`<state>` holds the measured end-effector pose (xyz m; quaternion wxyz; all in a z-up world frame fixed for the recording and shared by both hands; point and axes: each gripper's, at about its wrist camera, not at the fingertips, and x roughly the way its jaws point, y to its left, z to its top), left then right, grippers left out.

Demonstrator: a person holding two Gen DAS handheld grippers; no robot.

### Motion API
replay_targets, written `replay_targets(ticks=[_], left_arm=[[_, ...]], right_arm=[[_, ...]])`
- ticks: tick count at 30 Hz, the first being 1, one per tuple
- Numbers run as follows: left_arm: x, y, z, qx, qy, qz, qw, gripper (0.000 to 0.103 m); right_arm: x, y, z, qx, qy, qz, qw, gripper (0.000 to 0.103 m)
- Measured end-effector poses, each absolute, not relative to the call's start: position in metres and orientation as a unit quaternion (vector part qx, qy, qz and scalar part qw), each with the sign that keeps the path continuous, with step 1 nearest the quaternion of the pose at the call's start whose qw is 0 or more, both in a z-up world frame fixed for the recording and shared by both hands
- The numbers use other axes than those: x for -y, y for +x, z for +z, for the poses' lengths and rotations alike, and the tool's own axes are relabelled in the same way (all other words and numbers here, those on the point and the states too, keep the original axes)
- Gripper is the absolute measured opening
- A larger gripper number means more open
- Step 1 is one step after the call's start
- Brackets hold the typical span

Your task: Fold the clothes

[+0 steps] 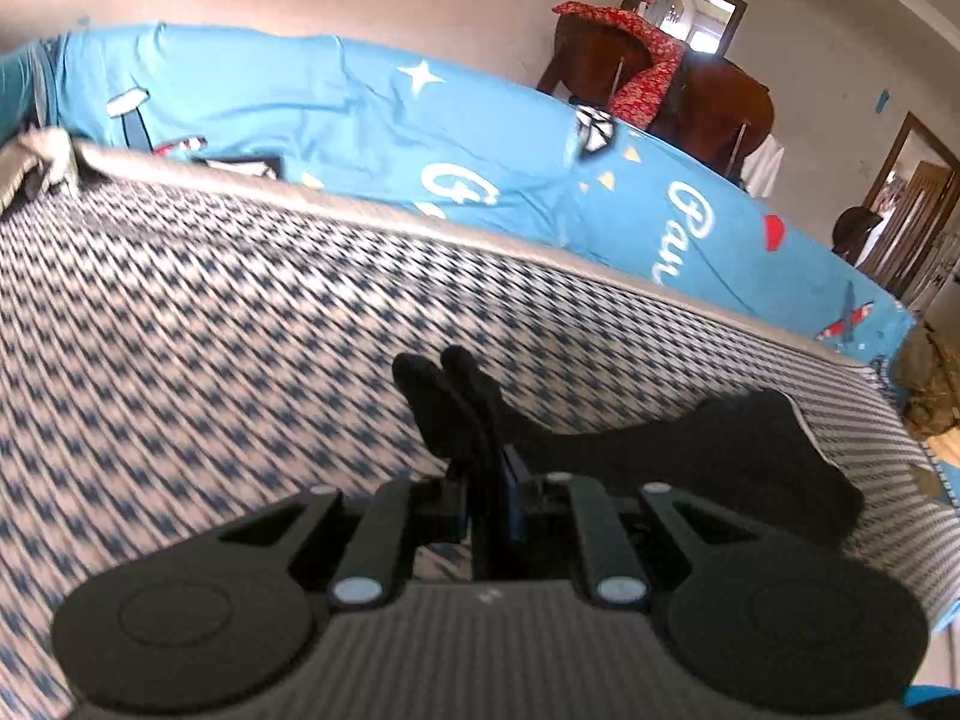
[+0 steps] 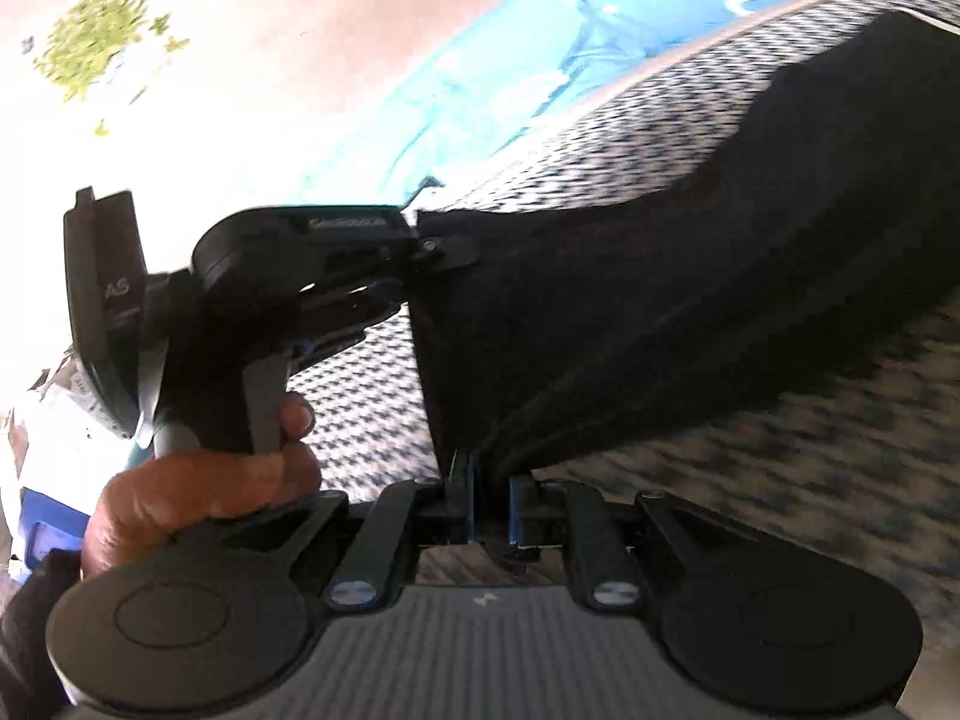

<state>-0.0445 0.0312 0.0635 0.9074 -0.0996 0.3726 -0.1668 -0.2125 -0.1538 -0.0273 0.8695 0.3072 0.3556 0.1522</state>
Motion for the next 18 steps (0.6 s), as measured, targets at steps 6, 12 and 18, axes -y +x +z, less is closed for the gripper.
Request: replay_targets(ticks=[6,12,18], left_arm=[[-0.081,-0.014,0.058,-0.387,-0.122,-0.118,0.906,0.012],[-0.105,-0.008,0.048,-0.395,-0.129,-0.046,0.909,0.039],[-0.112,-0.018,0.059,-0.367,-0.148,-0.033,0.918,0.088]], right_arm=[[0.109,-0.173,-0.033,-0.376,0.285,0.201,0.859,0.013],[0.085,-0.155,-0.042,-0.410,0.219,0.235,0.854,0.028],[0.110,-0.186,-0.038,-0.420,0.162,0.256,0.855,0.033]])
